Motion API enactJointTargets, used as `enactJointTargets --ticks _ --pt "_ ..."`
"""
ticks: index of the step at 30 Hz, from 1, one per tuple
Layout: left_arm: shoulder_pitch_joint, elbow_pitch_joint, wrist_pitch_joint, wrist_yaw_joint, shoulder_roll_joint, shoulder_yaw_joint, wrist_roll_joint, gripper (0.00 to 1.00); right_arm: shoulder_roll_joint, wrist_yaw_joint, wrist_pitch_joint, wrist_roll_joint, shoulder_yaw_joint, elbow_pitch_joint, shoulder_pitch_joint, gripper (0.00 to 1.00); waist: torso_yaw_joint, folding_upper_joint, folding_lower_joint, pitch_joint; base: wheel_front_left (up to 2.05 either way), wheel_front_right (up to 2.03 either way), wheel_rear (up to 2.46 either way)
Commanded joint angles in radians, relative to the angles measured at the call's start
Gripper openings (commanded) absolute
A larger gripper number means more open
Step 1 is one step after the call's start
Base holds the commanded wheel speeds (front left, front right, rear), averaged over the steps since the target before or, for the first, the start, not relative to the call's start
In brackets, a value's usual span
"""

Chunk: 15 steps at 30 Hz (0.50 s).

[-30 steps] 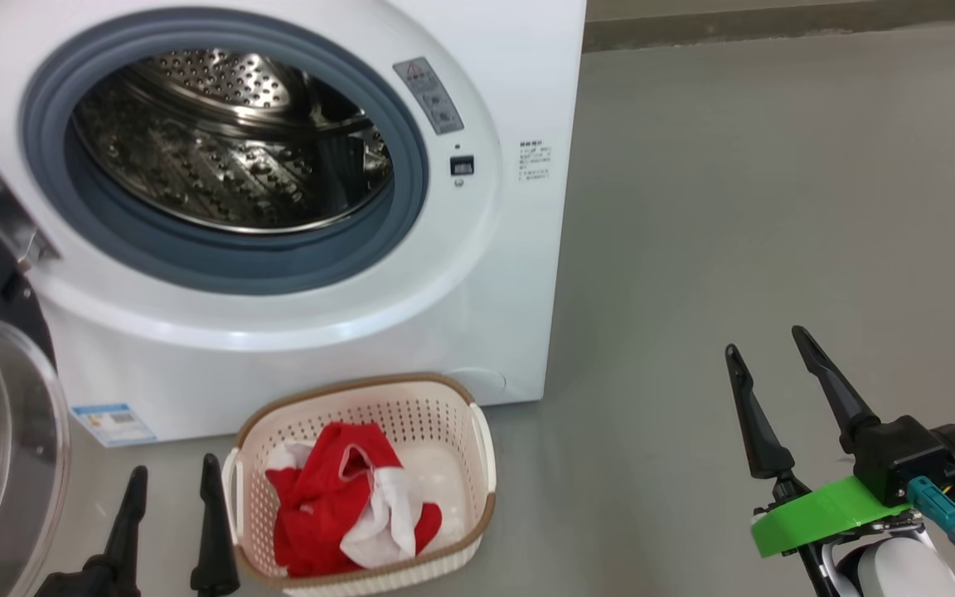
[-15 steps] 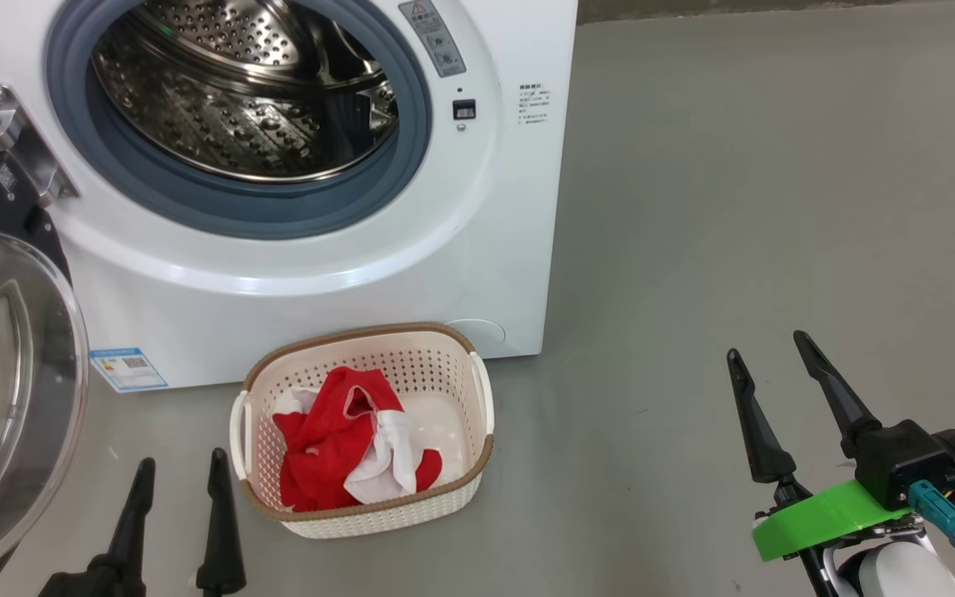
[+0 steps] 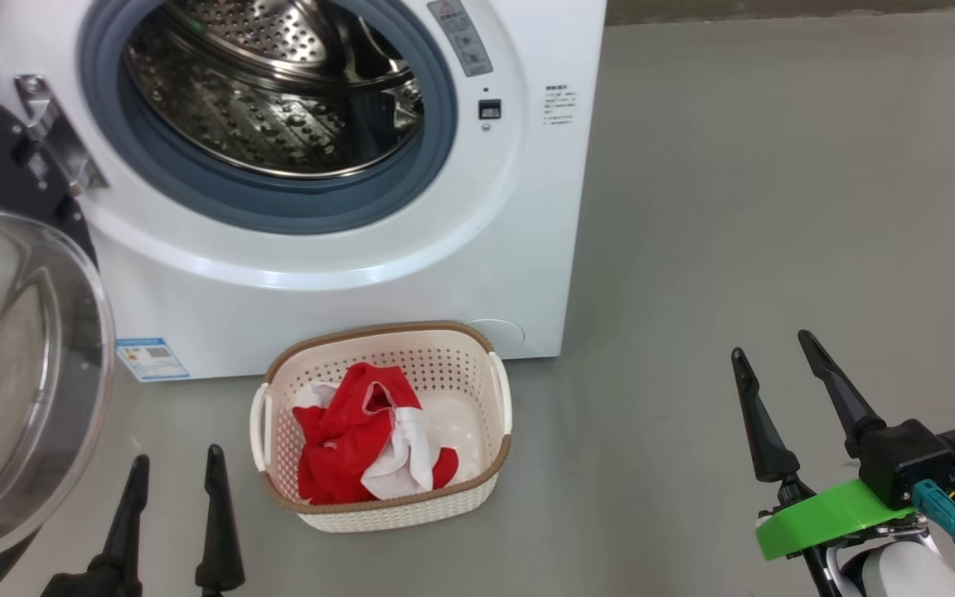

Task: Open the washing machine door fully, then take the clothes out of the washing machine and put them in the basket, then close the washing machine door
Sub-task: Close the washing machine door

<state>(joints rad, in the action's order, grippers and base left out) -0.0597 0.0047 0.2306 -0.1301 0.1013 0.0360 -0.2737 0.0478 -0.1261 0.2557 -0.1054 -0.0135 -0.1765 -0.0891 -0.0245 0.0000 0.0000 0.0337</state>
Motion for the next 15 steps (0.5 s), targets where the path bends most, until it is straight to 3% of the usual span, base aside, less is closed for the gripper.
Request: enactJointTargets --ticks 1,15 --pt "0.026 -0.035 0.006 -0.011 0.014 -0.031 0.007 1.00 0.002 -0.005 0.006 0.000 0.023 0.023 -0.012 1.00 0.022 0.0000 0.0000 -0.004 0.00 0.00 0.00" --pt "-0.008 -0.119 -0.044 -0.054 0.028 -0.023 0.034 1.00 0.002 -0.005 0.006 -0.009 0.041 0.011 0.015 1.00 0.198 0.0000 0.0000 -0.052 0.00 0.00 0.00"
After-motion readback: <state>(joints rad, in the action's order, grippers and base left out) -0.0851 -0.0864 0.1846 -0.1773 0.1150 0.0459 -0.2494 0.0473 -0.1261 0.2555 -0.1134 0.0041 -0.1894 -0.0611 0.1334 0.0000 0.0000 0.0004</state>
